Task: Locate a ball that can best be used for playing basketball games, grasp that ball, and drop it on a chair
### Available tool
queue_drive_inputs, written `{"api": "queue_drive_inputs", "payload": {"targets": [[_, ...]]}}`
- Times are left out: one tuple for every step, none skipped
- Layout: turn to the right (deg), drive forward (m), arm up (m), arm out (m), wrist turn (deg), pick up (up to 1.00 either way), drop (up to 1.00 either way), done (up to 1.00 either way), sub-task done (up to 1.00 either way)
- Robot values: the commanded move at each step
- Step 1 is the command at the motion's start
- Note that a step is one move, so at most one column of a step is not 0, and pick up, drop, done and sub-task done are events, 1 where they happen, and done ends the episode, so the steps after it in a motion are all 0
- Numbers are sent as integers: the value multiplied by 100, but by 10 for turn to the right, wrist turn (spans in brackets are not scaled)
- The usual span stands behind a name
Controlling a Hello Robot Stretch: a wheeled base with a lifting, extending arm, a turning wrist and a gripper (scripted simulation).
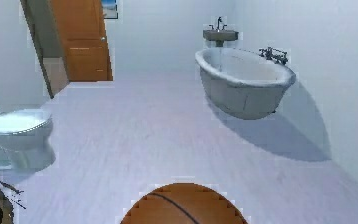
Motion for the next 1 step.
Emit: {"api": "queue_drive_inputs", "payload": {"targets": [[0, 10, 0, 0, 0, 0, 0, 0, 0]]}}
